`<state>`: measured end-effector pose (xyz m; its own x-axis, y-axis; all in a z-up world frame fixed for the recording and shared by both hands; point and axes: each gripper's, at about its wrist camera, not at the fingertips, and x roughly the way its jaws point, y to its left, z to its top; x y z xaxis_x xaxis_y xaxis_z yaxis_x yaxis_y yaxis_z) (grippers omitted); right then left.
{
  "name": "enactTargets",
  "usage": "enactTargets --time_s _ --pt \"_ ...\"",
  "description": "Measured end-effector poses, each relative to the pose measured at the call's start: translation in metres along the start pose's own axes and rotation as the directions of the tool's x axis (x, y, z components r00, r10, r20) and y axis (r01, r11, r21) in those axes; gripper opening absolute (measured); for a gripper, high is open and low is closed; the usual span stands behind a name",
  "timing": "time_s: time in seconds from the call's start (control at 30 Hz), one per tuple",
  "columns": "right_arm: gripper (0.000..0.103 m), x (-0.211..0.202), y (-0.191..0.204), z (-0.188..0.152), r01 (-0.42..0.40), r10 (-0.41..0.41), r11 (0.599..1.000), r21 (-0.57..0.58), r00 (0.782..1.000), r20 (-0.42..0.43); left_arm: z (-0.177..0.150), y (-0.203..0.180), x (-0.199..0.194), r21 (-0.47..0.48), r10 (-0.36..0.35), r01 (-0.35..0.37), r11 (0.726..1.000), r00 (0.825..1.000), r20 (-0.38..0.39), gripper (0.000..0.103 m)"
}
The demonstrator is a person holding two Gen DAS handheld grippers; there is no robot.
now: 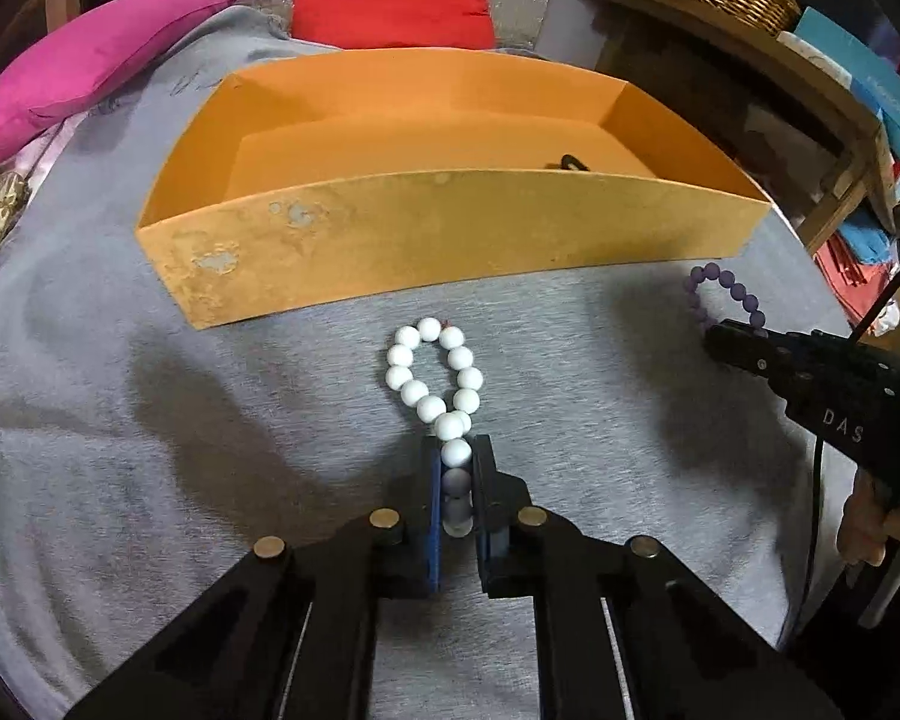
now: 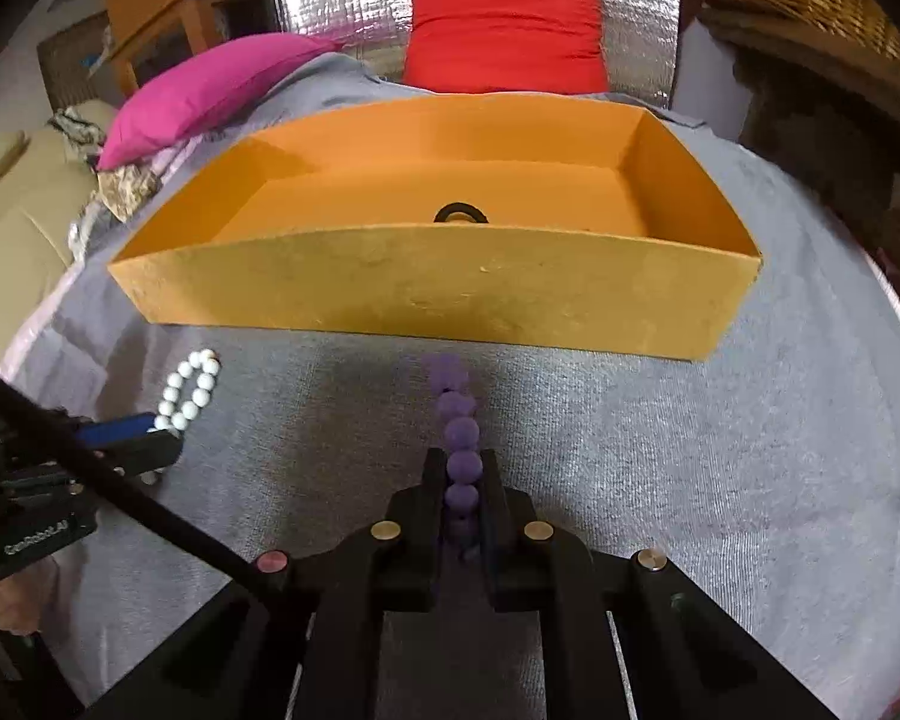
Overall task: Organize jewelry
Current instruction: 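Lift both bracelets and carry them over the orange box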
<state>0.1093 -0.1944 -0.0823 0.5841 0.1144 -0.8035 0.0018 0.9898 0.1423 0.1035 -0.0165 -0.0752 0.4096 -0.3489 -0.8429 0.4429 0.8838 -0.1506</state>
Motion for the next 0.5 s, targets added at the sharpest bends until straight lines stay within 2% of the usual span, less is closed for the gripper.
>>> enactTargets --time_s 0.27,0.5 --pt "0.010 -0.015 -0.012 0.005 -0.134 0.131 0.989 0.064 0.991 0.039 0.004 -0.005 -0.012 0.004 -0.034 0.034 0.999 0.998 0.044 0.010" --pt "0.010 -0.040 -0.004 0.005 -0.214 0.209 0.976 0.026 0.970 0.127 0.010 -0.011 -0.036 0.011 -0.080 0.079 0.997 0.990 0.117 0.010"
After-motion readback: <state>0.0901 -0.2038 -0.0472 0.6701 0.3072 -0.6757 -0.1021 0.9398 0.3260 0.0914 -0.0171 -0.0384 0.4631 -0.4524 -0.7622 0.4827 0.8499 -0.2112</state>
